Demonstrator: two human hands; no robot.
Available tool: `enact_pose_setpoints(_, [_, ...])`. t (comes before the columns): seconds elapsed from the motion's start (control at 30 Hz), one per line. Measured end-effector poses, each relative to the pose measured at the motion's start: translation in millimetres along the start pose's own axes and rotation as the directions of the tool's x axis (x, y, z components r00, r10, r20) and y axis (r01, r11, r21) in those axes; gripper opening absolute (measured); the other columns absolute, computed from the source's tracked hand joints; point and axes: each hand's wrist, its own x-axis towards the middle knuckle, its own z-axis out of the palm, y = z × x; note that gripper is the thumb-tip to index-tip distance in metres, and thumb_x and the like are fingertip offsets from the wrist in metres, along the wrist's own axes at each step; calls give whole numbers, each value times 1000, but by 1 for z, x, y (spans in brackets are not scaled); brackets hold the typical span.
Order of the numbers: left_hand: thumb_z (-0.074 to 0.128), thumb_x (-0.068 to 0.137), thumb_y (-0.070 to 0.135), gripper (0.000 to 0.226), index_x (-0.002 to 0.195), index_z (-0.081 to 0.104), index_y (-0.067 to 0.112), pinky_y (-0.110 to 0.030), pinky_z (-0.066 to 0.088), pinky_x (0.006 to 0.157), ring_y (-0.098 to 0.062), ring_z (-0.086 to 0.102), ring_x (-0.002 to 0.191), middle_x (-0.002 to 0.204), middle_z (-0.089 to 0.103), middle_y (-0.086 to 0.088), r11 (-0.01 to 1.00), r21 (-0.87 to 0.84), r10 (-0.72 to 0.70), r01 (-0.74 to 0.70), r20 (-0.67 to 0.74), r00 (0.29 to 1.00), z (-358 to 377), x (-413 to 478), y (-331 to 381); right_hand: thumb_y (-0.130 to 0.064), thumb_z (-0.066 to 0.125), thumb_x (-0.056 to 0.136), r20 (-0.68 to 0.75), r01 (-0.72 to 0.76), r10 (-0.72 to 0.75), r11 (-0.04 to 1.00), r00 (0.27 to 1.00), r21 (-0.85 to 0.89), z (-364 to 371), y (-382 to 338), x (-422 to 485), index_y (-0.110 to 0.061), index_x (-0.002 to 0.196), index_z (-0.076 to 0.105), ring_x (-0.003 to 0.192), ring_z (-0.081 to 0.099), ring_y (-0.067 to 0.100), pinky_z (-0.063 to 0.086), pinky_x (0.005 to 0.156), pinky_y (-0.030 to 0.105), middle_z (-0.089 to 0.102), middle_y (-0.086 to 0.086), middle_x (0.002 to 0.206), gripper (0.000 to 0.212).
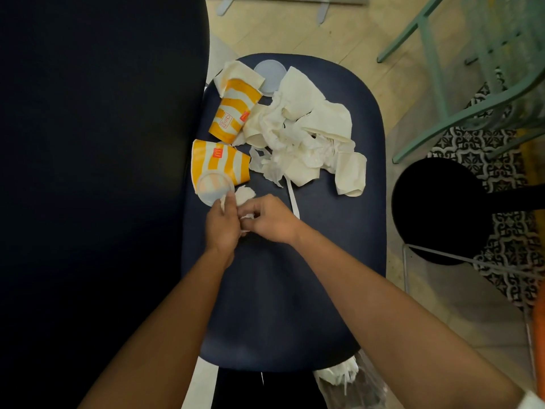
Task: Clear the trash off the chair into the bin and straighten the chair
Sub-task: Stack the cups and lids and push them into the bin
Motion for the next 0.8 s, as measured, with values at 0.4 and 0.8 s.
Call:
enact_pose_setpoints(0.4, [57, 90, 14, 22, 107, 55, 0, -31, 48, 79, -27, 62, 95, 105, 64, -15, 970, 234, 132, -62, -296, 946, -34, 17, 8, -22, 61, 83, -245, 3, -327, 606, 913, -796, 17, -29, 67, -16, 130, 49, 121, 40, 26, 35, 93, 36, 46, 7, 131, 49])
enact_pose_setpoints(0.8, [50, 95, 31, 42, 129, 40, 9, -26, 44, 69, -21, 58, 94, 115, 58, -8, 969, 238, 114, -63, -209, 971, -30, 22, 12, -18, 60, 86, -157, 152, -394, 646, 906, -748, 17, -17, 79, -13, 106, 59, 103, 51, 27, 34, 83, 36, 63, 6, 106, 21])
